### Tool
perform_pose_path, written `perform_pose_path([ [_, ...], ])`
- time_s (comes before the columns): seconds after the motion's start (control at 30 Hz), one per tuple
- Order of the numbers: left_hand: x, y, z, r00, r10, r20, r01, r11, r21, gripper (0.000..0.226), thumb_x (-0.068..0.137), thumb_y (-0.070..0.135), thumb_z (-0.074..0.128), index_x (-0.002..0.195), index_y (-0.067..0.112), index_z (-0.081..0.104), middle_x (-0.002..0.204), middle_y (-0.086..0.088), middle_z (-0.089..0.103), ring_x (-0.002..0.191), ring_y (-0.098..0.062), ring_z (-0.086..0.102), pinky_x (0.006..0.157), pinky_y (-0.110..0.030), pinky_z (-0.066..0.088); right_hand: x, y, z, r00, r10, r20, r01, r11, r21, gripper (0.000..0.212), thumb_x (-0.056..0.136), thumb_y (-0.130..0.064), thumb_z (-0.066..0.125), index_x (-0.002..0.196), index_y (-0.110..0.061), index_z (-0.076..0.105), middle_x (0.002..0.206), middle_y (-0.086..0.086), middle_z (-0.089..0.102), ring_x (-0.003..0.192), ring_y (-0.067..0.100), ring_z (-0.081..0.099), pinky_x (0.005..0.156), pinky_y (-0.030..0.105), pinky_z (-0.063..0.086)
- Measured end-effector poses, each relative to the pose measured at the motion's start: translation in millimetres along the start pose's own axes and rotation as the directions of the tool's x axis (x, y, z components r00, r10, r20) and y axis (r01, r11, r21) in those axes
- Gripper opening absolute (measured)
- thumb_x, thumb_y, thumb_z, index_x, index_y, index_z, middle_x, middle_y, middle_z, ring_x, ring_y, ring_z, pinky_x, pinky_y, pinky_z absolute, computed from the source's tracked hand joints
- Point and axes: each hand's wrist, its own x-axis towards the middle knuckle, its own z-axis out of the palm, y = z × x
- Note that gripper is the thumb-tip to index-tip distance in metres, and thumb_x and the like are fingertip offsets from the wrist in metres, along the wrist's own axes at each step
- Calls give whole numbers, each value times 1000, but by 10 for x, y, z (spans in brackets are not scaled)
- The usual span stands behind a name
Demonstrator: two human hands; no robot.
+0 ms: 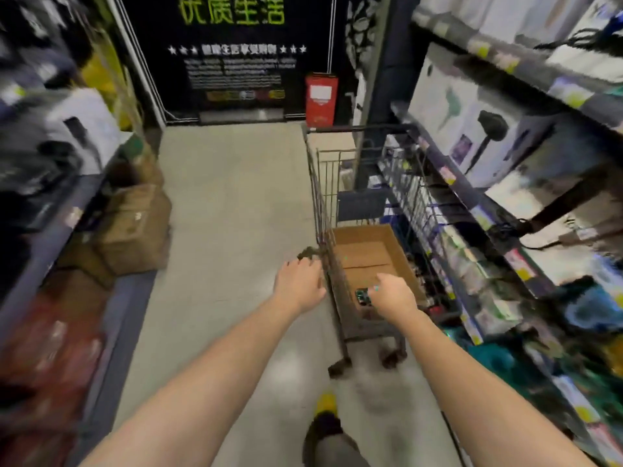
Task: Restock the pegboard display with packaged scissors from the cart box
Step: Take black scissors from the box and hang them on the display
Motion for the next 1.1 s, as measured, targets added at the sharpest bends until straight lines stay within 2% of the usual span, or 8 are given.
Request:
perform_pose_path([
  [0.07, 292, -224, 96, 999, -17, 43, 16, 1000, 15, 50, 97, 41, 50, 141, 19, 51, 134, -8, 62, 121, -34, 58, 99, -42, 44, 369, -151, 135, 999, 2, 42, -2, 1000, -10, 43, 101, -30, 55, 137, -8, 60, 140, 13, 62, 129, 33, 59, 105, 41, 50],
  [0.3, 1708, -641, 251, 988, -2, 156, -3, 999, 33, 48, 97, 42, 46, 137, 17, 54, 134, -10, 60, 122, -33, 56, 102, -42, 41, 1768, -347, 400, 994, 93, 50, -95, 995, 36, 41, 99, -28, 52, 135, -10, 60, 137, 13, 65, 125, 34, 62, 101, 42, 53],
  [0.43, 2406, -707, 221, 975, 106, 196, -117, 992, 45, 44, 98, 41, 46, 133, 16, 55, 129, -10, 62, 119, -32, 58, 101, -44, 45, 2303, -329, 414, 978, 185, 95, -188, 982, 22, 50, 101, -28, 52, 148, -12, 51, 143, 10, 60, 129, 29, 60, 104, 39, 51],
  [0.63, 3350, -721, 284, 931, 278, 236, -293, 956, 30, 37, 97, 41, 49, 125, 19, 59, 124, -8, 62, 114, -30, 58, 98, -43, 47, 2829, -297, 452, 927, 341, 157, -348, 937, 20, 44, 100, -30, 54, 139, -8, 56, 135, 13, 65, 123, 31, 63, 100, 39, 53],
  [0.8, 4138, -673, 487, 832, 457, 316, -499, 864, 63, 36, 97, 40, 49, 123, 18, 58, 120, -9, 62, 113, -31, 57, 97, -44, 45, 3203, -257, 552, 837, 503, 217, -518, 855, 16, 34, 101, -31, 53, 123, -8, 63, 122, 15, 70, 113, 33, 67, 90, 37, 54],
  [0.9, 4452, -681, 653, 760, 513, 398, -581, 812, 62, 37, 96, 43, 49, 122, 18, 57, 122, -10, 61, 115, -33, 57, 101, -46, 44, 3368, -305, 527, 791, 571, 219, -597, 799, 70, 36, 100, -30, 54, 129, -10, 60, 126, 17, 68, 117, 35, 65, 91, 38, 53],
  [1.0, 4733, -647, 759, 651, 586, 482, -683, 729, 36, 38, 96, 43, 48, 125, 19, 55, 127, -10, 60, 120, -34, 54, 103, -45, 41, 3427, -364, 483, 701, 681, 211, -713, 678, 179, 45, 99, -31, 55, 140, -14, 56, 138, 16, 62, 127, 33, 60, 100, 38, 50],
  [1.1, 4981, -544, 849, 531, 673, 515, -806, 589, 62, 40, 97, 43, 51, 128, 19, 53, 130, -10, 59, 122, -33, 53, 103, -44, 39, 3422, -357, 531, 598, 779, 188, -797, 550, 250, 42, 99, -34, 53, 135, -15, 60, 135, 17, 64, 123, 34, 62, 98, 38, 51],
])
